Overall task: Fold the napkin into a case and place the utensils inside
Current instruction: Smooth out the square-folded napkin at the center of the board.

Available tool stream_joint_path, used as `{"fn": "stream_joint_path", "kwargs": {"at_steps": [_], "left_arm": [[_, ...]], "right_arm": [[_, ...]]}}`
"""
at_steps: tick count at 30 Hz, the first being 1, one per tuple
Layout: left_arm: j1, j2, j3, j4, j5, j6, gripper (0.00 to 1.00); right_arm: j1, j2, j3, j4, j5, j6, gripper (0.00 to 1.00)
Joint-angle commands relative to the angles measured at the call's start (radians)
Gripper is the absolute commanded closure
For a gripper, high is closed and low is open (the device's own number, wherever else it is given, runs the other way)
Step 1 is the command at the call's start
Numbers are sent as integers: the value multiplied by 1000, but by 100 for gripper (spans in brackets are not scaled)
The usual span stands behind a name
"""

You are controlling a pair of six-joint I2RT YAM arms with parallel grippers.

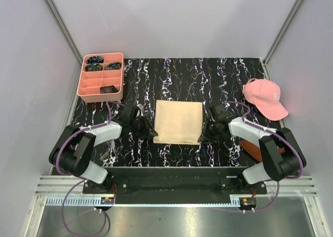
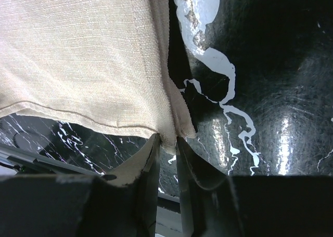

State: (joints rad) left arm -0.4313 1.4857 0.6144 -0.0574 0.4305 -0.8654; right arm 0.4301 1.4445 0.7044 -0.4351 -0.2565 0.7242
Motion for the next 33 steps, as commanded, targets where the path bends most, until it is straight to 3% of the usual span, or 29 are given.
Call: {"fn": "stream_joint_path", "kwargs": {"at_steps": [1,7,16,33], "left_arm": [[-6,-8,8,33,14,5,82],[-6,-7,7,34,16,6,83],[-7,-1,4,42,17,5,83],[-7,-1,-4,45,16,6,83]], "right_arm": [[10,19,20,41,-18,21,73],[10,-10,33,13,-12,24,82],[10,-1,47,-5,-12,14,76],[10,88,24,73,-23,24,76]]}}
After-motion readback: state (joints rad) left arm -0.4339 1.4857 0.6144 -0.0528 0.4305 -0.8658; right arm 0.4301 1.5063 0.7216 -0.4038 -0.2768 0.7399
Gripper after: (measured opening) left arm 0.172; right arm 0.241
